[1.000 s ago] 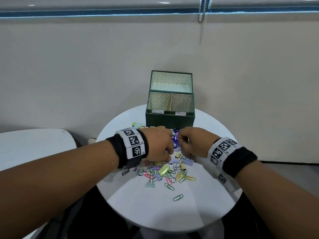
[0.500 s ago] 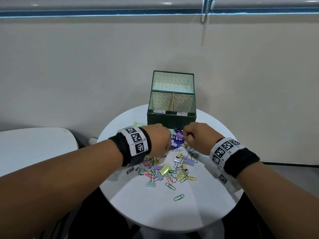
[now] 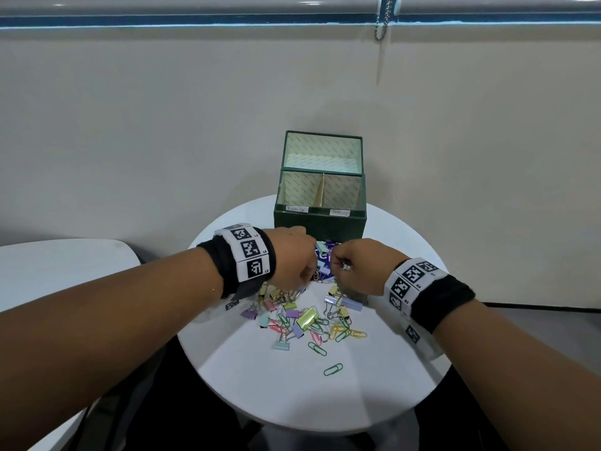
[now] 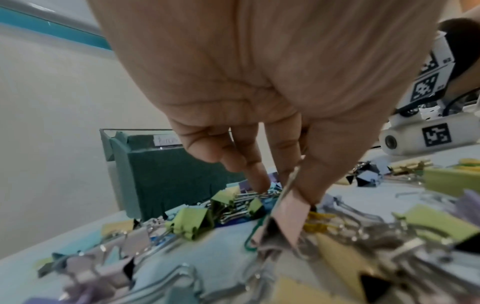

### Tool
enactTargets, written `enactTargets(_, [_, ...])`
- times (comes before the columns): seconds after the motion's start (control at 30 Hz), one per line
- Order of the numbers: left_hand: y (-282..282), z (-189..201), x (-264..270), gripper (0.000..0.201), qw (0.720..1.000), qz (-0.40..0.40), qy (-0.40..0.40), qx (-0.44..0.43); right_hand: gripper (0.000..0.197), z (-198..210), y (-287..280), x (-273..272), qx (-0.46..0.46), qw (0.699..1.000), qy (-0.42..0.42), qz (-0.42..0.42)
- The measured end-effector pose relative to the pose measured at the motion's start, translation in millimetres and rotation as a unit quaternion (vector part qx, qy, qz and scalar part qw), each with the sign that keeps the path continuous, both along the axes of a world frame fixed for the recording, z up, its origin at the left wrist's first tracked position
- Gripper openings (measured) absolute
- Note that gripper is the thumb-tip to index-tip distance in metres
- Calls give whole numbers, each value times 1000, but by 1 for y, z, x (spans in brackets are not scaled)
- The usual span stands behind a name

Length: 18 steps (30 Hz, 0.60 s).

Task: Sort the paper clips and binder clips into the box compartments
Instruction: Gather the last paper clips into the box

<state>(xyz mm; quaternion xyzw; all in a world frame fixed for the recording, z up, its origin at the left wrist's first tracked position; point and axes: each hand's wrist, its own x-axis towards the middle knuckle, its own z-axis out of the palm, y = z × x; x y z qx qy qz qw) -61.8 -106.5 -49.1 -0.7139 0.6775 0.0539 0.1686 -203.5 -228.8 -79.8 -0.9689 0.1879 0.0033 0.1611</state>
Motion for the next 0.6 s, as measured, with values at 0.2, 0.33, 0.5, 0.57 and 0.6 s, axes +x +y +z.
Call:
enactTargets(0.2, [-2, 0, 0, 9, 999, 6, -17, 39, 8, -2, 5, 13, -30, 999, 33, 27])
enactTargets(0.33, [0, 1, 7, 12, 996, 48, 21, 66, 6, -4, 7, 13, -26, 1000, 7, 15])
enactTargets(0.5, [13, 15, 32, 17, 934, 174, 292, -110, 9, 1, 4, 9, 3, 999, -28, -20])
enactTargets(0.57, [19, 18, 42, 18, 881, 219, 391, -151, 14, 2, 6, 9, 14, 999, -33, -8])
enactTargets(0.6, [23, 19, 45, 18, 849, 236, 445, -158, 15, 3, 6, 9, 17, 999, -34, -4])
